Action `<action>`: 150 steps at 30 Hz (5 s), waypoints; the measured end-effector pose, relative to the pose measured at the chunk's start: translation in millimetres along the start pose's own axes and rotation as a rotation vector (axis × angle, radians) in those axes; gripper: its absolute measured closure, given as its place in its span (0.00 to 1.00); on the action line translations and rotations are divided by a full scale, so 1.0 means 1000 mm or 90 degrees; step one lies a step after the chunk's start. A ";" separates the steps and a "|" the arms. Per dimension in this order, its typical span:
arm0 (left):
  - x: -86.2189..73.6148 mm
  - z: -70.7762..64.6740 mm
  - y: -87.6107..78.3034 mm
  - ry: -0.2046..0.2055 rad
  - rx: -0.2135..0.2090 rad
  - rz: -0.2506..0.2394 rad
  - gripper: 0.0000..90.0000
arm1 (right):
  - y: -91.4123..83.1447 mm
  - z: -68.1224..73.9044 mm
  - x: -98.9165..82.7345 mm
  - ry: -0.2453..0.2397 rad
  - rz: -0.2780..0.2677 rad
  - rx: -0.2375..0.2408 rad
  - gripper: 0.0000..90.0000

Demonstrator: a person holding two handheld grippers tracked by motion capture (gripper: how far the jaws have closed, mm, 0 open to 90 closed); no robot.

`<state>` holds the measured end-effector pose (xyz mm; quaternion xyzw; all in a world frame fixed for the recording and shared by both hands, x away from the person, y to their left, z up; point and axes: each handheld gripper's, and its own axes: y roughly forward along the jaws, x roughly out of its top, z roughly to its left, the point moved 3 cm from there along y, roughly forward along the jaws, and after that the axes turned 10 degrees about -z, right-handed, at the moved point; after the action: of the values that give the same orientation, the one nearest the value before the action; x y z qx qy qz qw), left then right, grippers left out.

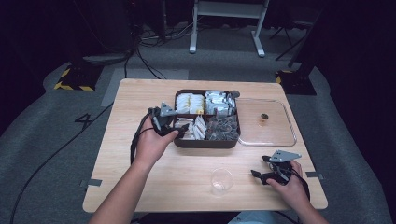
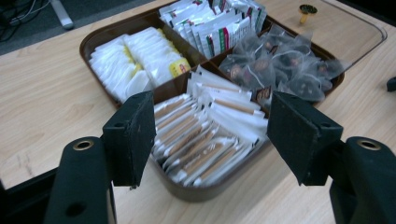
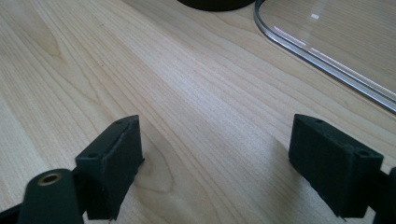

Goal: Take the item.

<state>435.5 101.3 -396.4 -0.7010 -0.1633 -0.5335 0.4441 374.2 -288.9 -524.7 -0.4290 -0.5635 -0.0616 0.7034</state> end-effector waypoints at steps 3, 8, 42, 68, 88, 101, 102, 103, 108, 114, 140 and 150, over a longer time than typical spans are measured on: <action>0.005 0.001 0.005 0.002 -0.001 -0.005 0.37 | 0.000 0.000 0.000 0.000 0.000 0.000 0.20; 0.015 0.004 0.022 0.008 -0.002 -0.007 0.37 | 0.000 0.000 0.000 0.000 0.000 -0.001 0.20; 0.010 0.052 0.149 -0.051 -0.015 0.111 0.61 | 0.000 0.000 0.000 0.000 0.000 -0.001 0.20; 0.009 0.059 0.178 -0.003 -0.004 0.205 0.69 | 0.001 0.001 0.001 -0.005 -0.001 0.010 0.20; 0.004 0.053 0.181 0.016 -0.019 0.260 0.89 | 0.001 0.001 0.001 -0.008 0.000 0.011 0.20; 0.009 0.051 0.171 0.033 -0.029 0.249 1.00 | 0.001 0.001 0.001 -0.008 0.000 0.011 0.20; 0.009 0.051 0.171 0.033 -0.029 0.249 1.00 | 0.001 0.001 0.001 -0.008 0.000 0.011 0.20; 0.012 0.052 0.169 0.027 -0.034 0.238 1.00 | 0.001 0.001 0.001 -0.009 0.000 0.011 0.20; 0.018 0.054 0.162 0.022 -0.049 0.214 1.00 | 0.001 0.001 0.001 -0.008 0.000 0.011 0.20; 0.026 0.054 0.153 0.022 -0.059 0.191 1.00 | 0.001 0.001 0.001 -0.008 0.000 0.011 0.20; 0.068 0.033 0.067 0.022 -0.114 0.057 1.00 | 0.001 0.000 0.001 -0.009 0.000 0.012 0.20; 0.070 -0.003 0.024 0.066 -0.175 0.024 1.00 | 0.001 0.000 0.001 -0.009 0.000 0.012 0.20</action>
<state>476.9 68.2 -345.0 -0.7296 -0.0523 -0.5782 0.3615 374.8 -287.6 -524.8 -0.4226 -0.5692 -0.0531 0.7033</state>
